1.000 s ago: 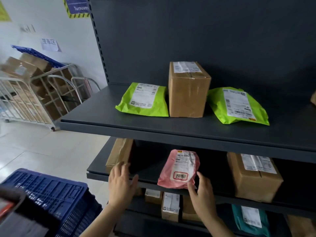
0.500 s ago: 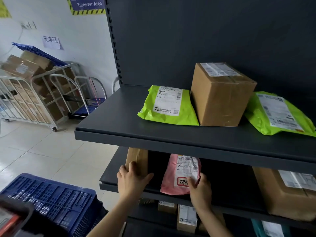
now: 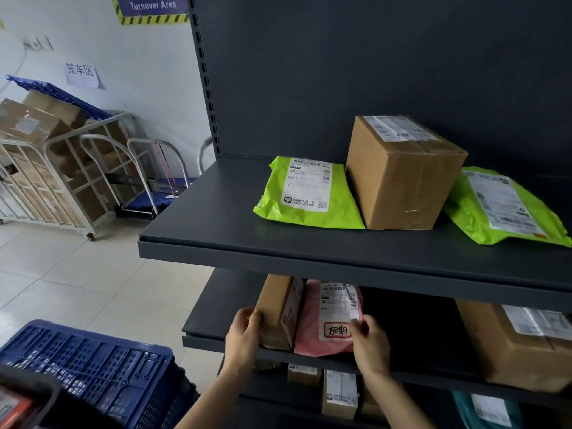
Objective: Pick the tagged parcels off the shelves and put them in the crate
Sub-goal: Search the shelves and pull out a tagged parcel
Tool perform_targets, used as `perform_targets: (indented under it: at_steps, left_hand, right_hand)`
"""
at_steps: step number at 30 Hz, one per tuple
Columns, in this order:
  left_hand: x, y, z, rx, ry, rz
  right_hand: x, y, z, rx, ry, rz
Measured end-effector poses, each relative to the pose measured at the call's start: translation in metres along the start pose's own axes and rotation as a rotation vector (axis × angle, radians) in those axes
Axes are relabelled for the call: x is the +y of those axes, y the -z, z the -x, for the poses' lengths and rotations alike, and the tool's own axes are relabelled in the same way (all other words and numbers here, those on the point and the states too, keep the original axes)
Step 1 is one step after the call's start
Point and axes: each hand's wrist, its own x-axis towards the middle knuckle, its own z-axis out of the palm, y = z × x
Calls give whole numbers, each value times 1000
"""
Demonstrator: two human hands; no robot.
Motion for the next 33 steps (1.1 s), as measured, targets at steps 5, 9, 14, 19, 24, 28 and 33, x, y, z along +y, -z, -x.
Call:
perform_targets:
  at_steps: [5,9,14,19,24,28,33]
  left_hand:
    - [12,2,-10,55,-122,-111]
    - [17,-5,-12,-26,-114,-233]
    - [16,-2,-14,26,-143,-202]
    - [19,-9,-6,-128,-249,-402]
    - [16,-17,-3,-140,-240,-530]
    - [7,-7,-11,-83,-125,-143]
    - [-7,1,-12,-87,-67,-16]
  right_hand:
    - [-2,0,1,-5,-4,-41]
    - [-3,-3,4,-44,19,-15]
    - [0,1,3,-42,6,23]
    - [-2,-2,7,-62,6,-20]
    - [-1,-2,8,-61,4,-38]
    - [0,3,5,-31,4,-29]
    - [-2,3,5,-15,8,-83]
